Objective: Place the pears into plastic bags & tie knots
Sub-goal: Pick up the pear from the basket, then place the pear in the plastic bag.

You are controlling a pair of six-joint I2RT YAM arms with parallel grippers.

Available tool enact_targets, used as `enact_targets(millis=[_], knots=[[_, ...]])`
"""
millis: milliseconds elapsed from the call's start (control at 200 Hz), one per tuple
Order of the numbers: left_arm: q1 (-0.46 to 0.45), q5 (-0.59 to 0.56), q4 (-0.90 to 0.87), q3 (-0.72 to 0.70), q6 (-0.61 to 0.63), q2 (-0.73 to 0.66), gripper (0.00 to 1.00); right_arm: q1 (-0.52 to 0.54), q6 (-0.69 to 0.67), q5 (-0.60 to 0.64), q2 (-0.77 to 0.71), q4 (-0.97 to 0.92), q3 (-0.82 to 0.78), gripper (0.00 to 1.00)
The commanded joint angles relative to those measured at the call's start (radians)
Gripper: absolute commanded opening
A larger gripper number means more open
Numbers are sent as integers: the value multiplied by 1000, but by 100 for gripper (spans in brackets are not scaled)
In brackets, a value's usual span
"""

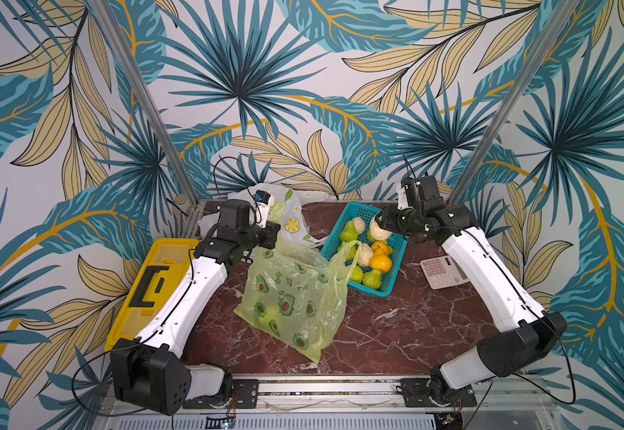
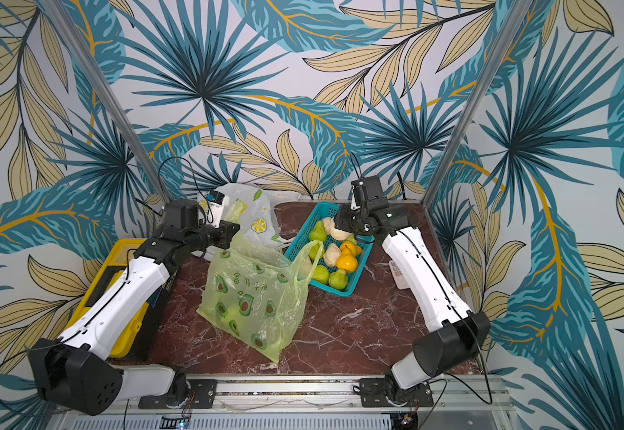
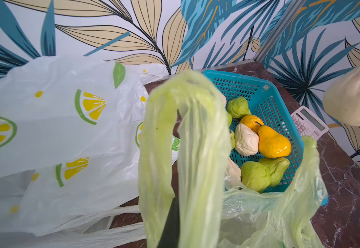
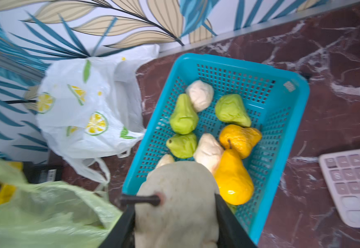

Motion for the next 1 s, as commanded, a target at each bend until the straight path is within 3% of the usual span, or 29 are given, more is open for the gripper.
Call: enact_targets(millis=[0,170,375,491,616,776,901,996], knots=[[-23,4,29,47,-22,22,5,130,96,-154,97,93,29,36],[-30,12,29,68,-31,30,5,254,255,-320,245,323,28,35],[-30,10,29,64,-23,35,5,308,348,-386,381,441,-14,34],[-31,3,36,59,-18,42,5,319,328,-375,409,408,-46,36],[-28,-5,45,52,-14,46,5,320,241,-369,402,305,-35,58],[-17,-7,45,47,-9,51,5,319,151,-393,338,206,-26,73],[-5,-6,45,36,-9,41,5,301,109,-365,253,133,-29,76],[5,-20,45,21,-12,27,5,229,75,-263,164,43,-33,73]])
